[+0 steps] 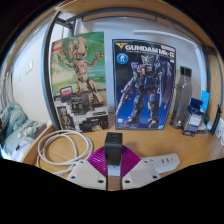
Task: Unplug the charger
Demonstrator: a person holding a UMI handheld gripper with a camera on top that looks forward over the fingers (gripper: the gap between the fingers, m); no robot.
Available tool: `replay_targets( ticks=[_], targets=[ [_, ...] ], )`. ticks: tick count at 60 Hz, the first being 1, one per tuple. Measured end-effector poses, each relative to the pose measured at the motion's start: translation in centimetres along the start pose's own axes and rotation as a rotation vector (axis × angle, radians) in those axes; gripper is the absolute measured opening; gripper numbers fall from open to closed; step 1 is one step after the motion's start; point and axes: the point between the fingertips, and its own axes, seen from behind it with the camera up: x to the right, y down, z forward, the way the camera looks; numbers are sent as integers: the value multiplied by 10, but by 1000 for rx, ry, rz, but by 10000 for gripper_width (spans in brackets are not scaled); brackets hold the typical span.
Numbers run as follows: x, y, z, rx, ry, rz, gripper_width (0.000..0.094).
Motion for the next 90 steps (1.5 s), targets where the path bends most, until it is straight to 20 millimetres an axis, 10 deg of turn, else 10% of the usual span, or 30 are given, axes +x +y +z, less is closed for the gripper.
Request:
replay_targets(
  ticks=[6,16,22,27,39,57,73,90],
  targets=[
    [-1,-10,-1,-66,-27,71,133],
    [52,-241,-87,286,2,64,132],
    [99,-286,-133,326,85,7,131],
    [147,-267,-146,270,174,-34,130],
    [223,-127,-123,2,247,8,129],
    [251,34,-83,-376,168,63,129],
    [253,65,-67,-459,127,47,233],
    [254,10,-80,-329,155,68,653]
  ],
)
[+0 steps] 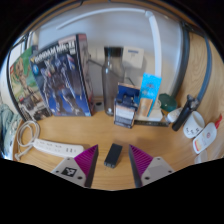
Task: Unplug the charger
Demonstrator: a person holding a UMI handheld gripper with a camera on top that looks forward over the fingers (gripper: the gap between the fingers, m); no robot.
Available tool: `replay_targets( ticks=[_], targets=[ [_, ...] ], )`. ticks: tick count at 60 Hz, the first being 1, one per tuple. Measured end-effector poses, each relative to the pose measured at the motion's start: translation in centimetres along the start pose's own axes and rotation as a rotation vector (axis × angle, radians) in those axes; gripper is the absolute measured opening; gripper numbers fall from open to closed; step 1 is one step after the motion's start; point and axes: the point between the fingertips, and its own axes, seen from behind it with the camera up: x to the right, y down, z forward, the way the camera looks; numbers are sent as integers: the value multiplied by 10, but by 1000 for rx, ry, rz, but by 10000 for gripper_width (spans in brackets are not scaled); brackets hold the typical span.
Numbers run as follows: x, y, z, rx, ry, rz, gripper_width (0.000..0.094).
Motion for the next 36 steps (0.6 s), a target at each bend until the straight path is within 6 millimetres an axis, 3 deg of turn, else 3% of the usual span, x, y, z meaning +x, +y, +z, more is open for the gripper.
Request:
replay_targets(
  ticks=[4,13,19,23,28,36],
  targets=[
    [-1,-28,-30,70,12,17,822],
    [-12,-98,-125,296,35,67,836],
    [-23,-119,-191,413,28,77,843],
    [-35,-119,-226,467,31,66,842],
    [-50,-106,-261,498,26,46,838],
    [-68,-70,-291,499,31,29,846]
  ],
)
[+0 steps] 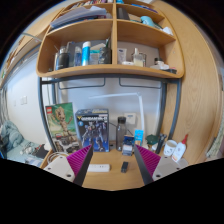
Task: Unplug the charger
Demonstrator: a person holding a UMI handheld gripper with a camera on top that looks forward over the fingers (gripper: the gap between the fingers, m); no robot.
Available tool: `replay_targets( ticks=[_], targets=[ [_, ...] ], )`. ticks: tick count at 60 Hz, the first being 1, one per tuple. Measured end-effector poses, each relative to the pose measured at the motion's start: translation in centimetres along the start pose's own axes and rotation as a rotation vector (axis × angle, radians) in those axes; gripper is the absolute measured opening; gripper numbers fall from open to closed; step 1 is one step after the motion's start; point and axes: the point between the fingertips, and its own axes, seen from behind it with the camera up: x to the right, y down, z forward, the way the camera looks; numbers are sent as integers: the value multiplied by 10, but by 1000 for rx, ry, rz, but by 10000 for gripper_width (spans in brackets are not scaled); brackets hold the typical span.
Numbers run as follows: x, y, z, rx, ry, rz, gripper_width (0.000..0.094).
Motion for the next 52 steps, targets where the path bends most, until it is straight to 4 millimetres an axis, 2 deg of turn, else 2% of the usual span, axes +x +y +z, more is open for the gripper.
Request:
replay_targets(
  ticks=[7,16,32,52],
  targets=[
    [-18,26,-27,-26,-20,28,842],
    [-30,46,-45,-45,-29,18,850],
    [-44,60,-63,-60,-53,6,849],
    [-54,68,-74,-70,-68,13,851]
  ],
)
